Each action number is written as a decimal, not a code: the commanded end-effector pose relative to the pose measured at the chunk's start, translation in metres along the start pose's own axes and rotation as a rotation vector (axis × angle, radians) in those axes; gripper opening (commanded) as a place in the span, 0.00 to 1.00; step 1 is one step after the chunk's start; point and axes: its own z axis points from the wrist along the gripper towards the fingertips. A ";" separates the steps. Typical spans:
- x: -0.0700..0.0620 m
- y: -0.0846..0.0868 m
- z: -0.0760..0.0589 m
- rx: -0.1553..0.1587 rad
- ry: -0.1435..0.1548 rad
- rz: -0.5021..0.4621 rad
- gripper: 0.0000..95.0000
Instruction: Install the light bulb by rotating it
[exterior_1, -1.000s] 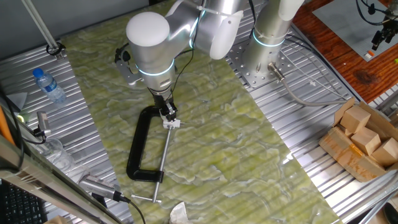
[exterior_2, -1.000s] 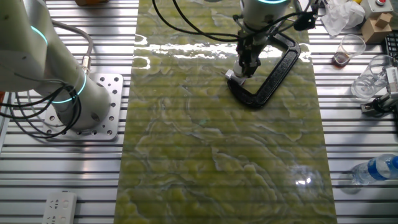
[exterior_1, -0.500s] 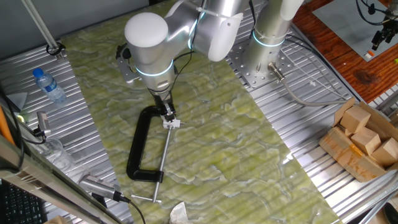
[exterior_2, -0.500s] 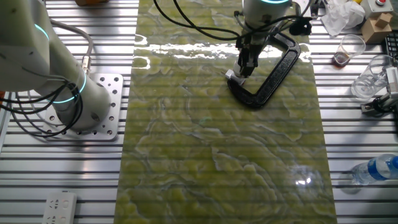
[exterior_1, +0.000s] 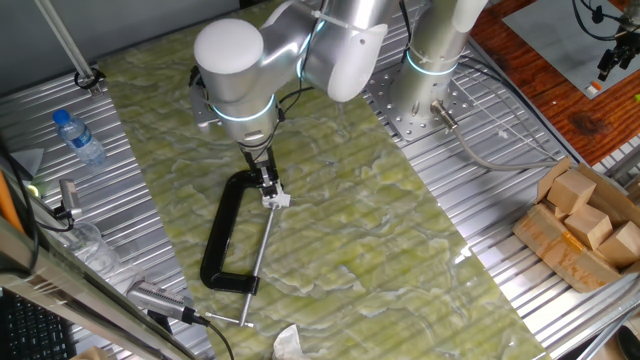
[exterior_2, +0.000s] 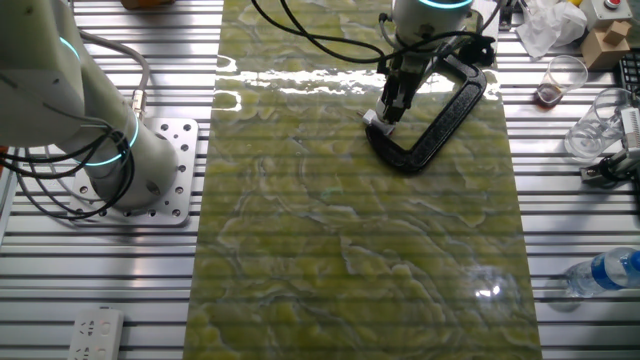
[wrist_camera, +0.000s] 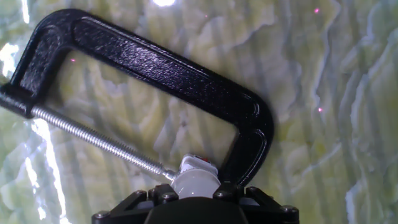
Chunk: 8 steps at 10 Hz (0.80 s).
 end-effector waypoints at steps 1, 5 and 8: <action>0.000 0.000 0.000 0.011 -0.005 -0.044 0.00; 0.000 0.000 0.000 0.015 -0.003 -0.112 0.60; 0.000 0.000 0.000 0.018 -0.004 -0.130 0.80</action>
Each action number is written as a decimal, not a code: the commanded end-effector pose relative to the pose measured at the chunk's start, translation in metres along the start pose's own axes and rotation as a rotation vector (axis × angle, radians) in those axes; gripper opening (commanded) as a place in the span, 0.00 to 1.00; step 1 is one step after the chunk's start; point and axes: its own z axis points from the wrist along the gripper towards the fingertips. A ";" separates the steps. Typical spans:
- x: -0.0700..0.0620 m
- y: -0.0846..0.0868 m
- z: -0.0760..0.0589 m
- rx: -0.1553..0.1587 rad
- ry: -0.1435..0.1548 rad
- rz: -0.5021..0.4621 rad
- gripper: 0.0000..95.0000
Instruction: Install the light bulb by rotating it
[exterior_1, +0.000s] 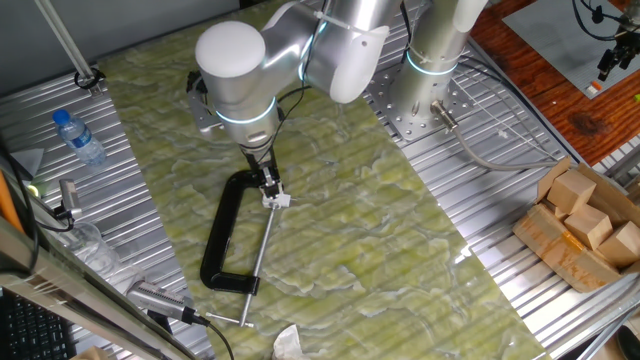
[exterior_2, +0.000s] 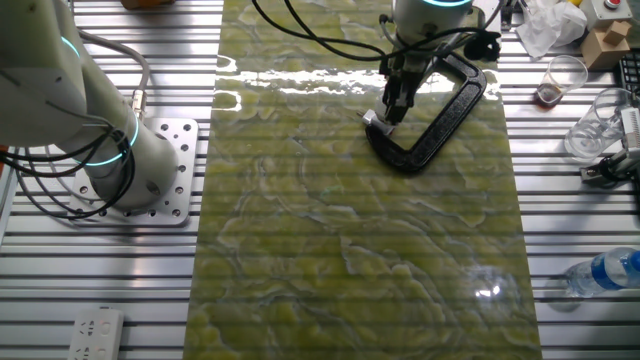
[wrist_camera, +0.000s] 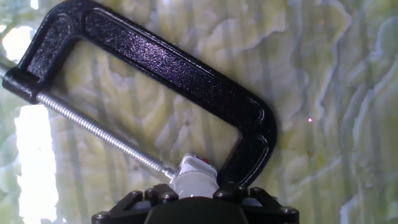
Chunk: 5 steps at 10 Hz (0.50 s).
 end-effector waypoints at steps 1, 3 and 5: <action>0.001 0.000 0.000 0.002 0.000 -0.014 0.80; 0.001 0.000 0.000 0.007 -0.008 -0.190 0.80; 0.001 0.000 0.000 0.003 -0.016 -0.459 0.60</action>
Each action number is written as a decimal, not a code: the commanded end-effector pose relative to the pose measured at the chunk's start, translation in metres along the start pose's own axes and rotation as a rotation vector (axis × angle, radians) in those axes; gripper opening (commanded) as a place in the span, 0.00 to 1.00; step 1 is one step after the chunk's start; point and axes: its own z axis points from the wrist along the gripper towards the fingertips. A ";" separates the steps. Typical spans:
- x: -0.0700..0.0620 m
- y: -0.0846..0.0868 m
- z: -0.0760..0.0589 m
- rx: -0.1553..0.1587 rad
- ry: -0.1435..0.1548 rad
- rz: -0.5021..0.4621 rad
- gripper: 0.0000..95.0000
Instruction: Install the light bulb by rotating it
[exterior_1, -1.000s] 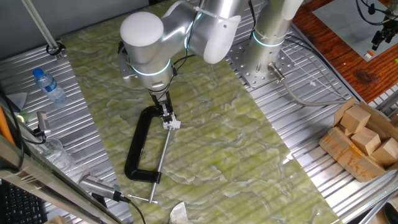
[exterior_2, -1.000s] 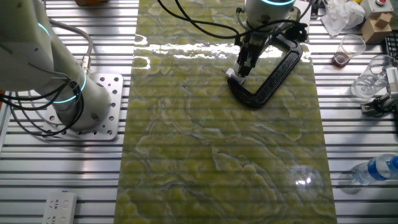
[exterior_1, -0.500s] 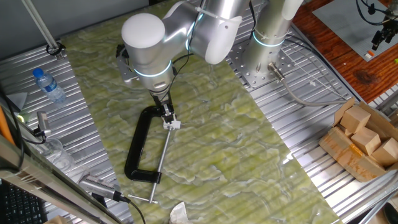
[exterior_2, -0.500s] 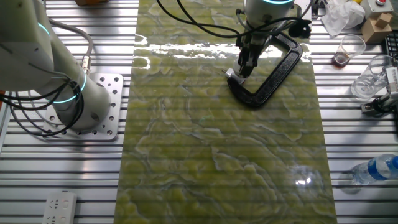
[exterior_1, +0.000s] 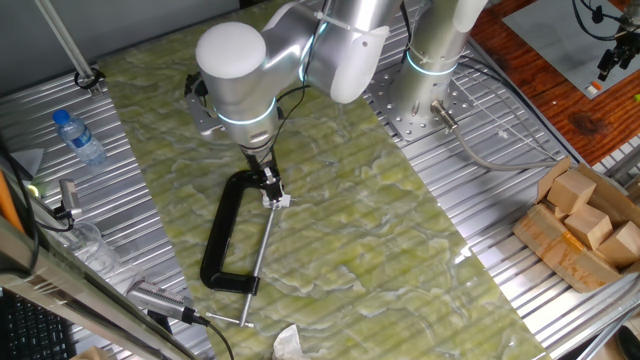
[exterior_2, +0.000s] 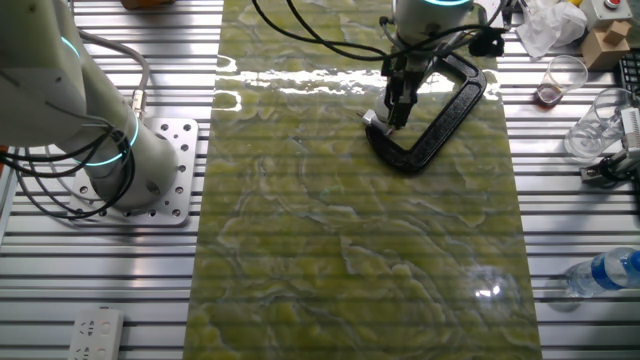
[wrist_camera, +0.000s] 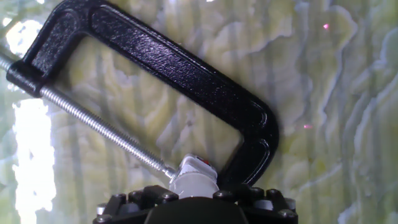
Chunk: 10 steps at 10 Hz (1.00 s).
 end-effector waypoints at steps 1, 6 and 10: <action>0.001 0.000 -0.001 -0.006 -0.014 -0.460 0.60; 0.001 0.000 -0.001 -0.022 -0.024 -0.545 0.80; 0.001 0.000 -0.001 -0.021 -0.035 -0.783 0.80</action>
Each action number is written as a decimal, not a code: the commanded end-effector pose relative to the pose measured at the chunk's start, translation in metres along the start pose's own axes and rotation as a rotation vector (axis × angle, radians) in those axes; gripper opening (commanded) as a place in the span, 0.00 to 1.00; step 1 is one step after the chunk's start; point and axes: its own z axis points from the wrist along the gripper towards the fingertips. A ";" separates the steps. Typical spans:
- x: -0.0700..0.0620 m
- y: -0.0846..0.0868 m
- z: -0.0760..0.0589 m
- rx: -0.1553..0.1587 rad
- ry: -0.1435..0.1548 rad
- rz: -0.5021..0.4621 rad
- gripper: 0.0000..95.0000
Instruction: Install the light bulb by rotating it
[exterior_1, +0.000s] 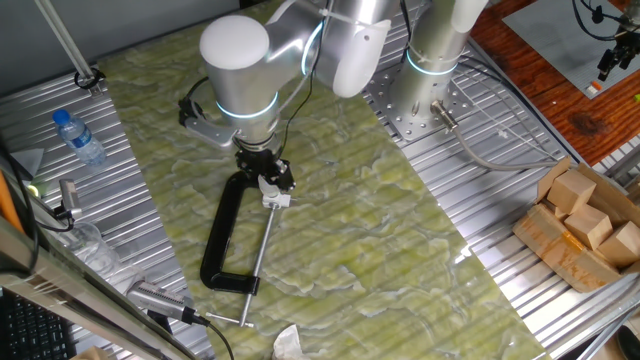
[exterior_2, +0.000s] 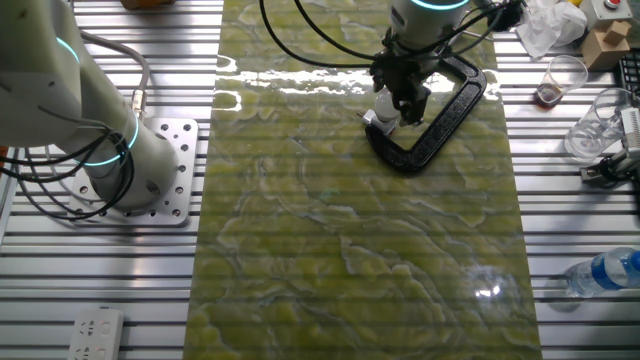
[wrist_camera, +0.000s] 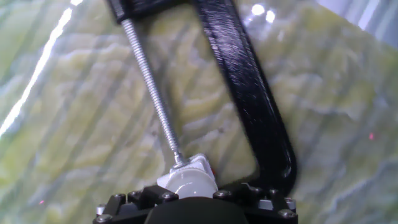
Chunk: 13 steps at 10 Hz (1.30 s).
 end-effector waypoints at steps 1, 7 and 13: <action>0.000 0.000 0.000 0.001 -0.007 -0.205 0.80; -0.002 0.001 0.000 0.013 -0.023 -0.280 0.60; -0.004 0.001 0.001 0.024 -0.031 -0.303 0.60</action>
